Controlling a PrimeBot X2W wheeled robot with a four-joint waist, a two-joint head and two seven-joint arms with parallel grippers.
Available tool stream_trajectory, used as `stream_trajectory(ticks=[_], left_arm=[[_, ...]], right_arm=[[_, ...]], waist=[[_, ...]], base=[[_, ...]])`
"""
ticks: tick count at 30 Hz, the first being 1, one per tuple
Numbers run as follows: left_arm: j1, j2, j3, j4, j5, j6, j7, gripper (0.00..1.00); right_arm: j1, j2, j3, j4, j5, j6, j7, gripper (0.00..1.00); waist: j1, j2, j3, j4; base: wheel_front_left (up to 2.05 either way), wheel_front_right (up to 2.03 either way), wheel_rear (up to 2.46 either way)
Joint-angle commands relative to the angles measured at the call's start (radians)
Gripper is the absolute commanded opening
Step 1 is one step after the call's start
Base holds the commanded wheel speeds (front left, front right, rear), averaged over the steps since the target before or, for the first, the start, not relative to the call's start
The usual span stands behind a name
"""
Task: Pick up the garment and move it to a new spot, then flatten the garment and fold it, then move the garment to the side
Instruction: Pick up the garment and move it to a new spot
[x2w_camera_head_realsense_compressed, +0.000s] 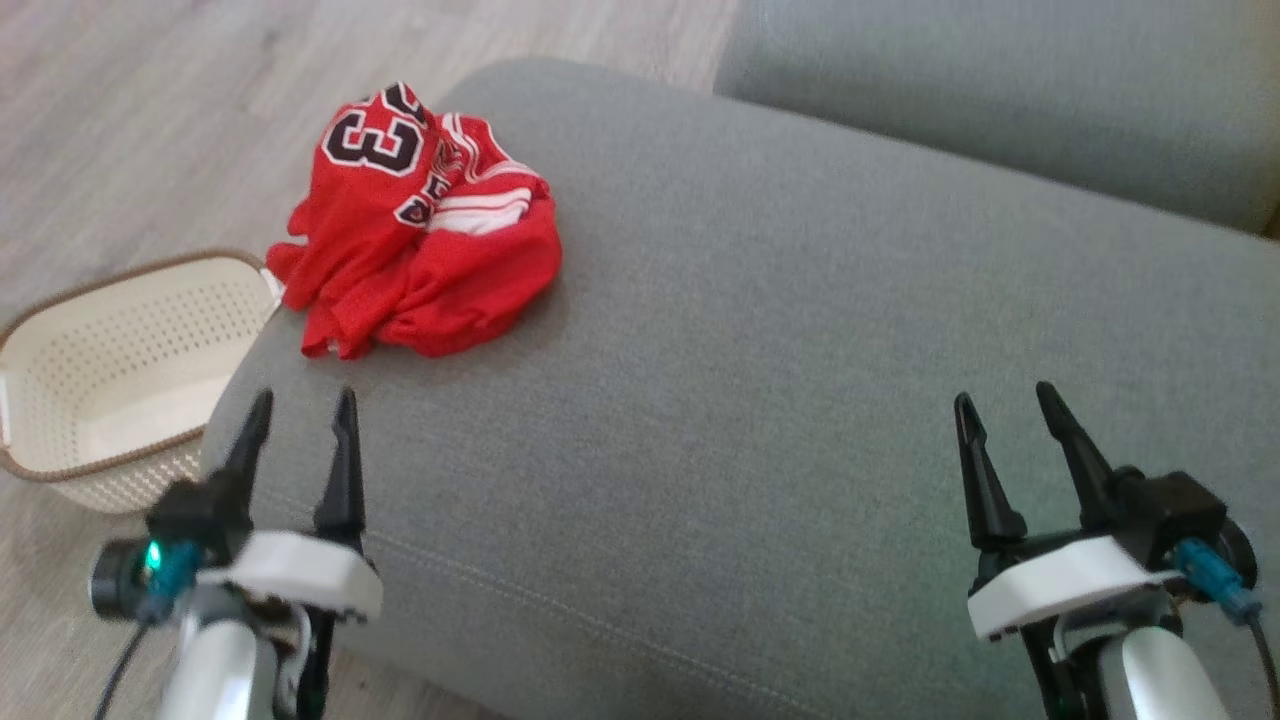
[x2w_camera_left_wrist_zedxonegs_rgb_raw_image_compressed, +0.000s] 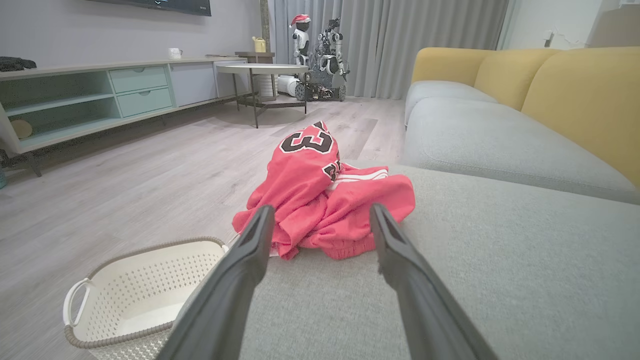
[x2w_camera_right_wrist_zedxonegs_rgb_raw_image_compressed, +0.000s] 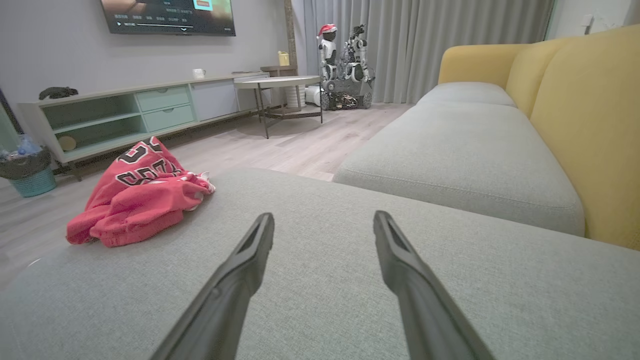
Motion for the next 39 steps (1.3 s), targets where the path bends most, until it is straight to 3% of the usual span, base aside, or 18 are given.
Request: stream_trajectory(ticks=[1,7,12,21,31,32,33,34,39], left_arm=[[-0.088,0.009,0.038,-0.031,-0.006,-0.001,-0.012,1.00],[-0.199,0.007,0.065,-0.028,-0.023,-0.001,-0.012,1.00],[-0.401,0.034,0.108,0.055,-0.046,-0.020,-0.012,1.00],[-0.711,0.135,0.143,0.405,-0.054,-0.059,-0.012,1.00],[-0.888,0.280,0.138,0.768,-0.010,-0.022,0.015,1.00],[-0.897,0.281,0.134,0.787,-0.007,-0.017,0.016,0.70],[-0.905,0.283,0.131,0.803,-0.006,-0.017,0.016,0.08],[-0.912,0.285,0.128,0.815,-0.005,-0.017,0.014,0.00],[-0.936,0.304,0.116,0.820,0.003,-0.019,-0.006,0.00]], right_arm=[[-0.052,-0.005,0.019,-0.045,-0.013,-0.001,0.006,1.00],[-0.101,-0.023,0.016,-0.092,-0.024,-0.001,0.035,1.00],[-0.170,-0.068,0.016,-0.165,-0.037,-0.001,0.083,1.00],[-0.259,-0.108,0.033,-0.228,-0.038,-0.001,0.114,1.00],[-0.299,-0.105,0.040,-0.224,-0.032,-0.001,0.098,1.00],[-0.300,-0.103,0.039,-0.222,-0.033,-0.001,0.097,1.00],[-0.301,-0.102,0.039,-0.219,-0.033,-0.001,0.096,1.00],[-0.303,-0.100,0.039,-0.216,-0.033,-0.001,0.094,1.00],[-0.309,-0.090,0.037,-0.195,-0.025,-0.001,0.080,1.00]], waist=[[0.0000,0.0000,0.033,-0.014],[0.0000,0.0000,0.135,-0.052],[0.0000,0.0000,0.290,-0.111],[0.0000,0.0000,0.478,-0.209],[0.0000,0.0000,0.550,-0.258],[0.0000,0.0000,0.551,-0.257],[0.0000,0.0000,0.552,-0.257],[0.0000,0.0000,0.552,-0.256],[0.0000,0.0000,0.531,-0.247]], base=[[0.00,0.00,0.00],[0.00,0.00,0.00],[0.00,0.00,0.00],[0.00,0.00,0.00],[0.00,0.00,0.00],[0.00,0.00,0.00],[0.00,0.00,0.00],[0.00,0.00,0.00],[0.00,0.00,0.00]])
